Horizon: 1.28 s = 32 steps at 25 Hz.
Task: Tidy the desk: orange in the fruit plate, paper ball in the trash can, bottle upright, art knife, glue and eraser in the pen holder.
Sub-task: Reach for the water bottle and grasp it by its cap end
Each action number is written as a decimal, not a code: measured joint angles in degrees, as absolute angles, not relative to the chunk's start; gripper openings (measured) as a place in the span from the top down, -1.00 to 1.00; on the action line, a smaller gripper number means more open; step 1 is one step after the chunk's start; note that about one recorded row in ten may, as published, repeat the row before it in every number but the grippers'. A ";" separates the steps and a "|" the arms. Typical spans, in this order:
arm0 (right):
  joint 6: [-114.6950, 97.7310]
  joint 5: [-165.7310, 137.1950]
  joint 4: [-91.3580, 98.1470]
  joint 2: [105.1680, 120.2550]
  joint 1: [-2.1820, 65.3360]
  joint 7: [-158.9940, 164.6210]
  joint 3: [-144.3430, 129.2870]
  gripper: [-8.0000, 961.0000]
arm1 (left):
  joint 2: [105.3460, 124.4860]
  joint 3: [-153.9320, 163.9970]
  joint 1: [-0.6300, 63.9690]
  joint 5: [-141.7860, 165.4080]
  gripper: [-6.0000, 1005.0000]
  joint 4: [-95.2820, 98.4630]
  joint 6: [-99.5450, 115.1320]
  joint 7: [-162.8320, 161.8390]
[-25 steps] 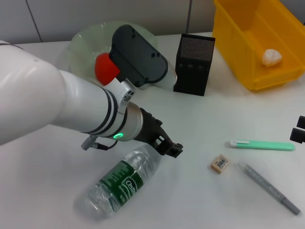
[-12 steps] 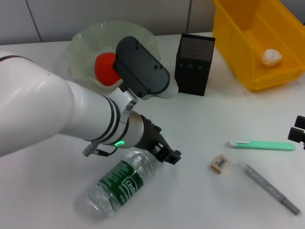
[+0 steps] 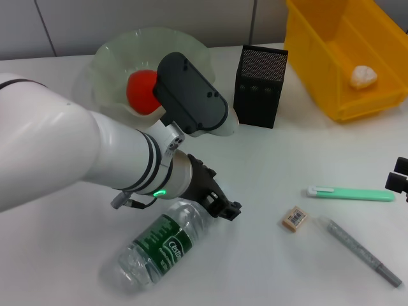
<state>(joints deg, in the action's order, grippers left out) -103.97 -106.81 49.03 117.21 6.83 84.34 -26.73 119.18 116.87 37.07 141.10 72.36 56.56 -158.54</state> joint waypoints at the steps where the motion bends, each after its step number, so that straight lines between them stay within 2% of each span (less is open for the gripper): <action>1: -103.97 -106.81 49.04 117.22 6.80 84.33 -26.63 -0.11 | 119.18 116.99 37.07 141.09 -0.55 72.16 56.44 -158.48; 20: -105.45 -106.66 49.04 117.42 6.75 84.49 -24.70 -0.11 | 119.18 117.78 36.93 141.06 -0.53 70.61 54.31 -158.46; 32: -105.47 -106.62 49.02 117.43 6.87 84.63 -24.69 -0.11 | 119.18 118.17 37.02 140.95 -0.09 70.05 54.65 -158.46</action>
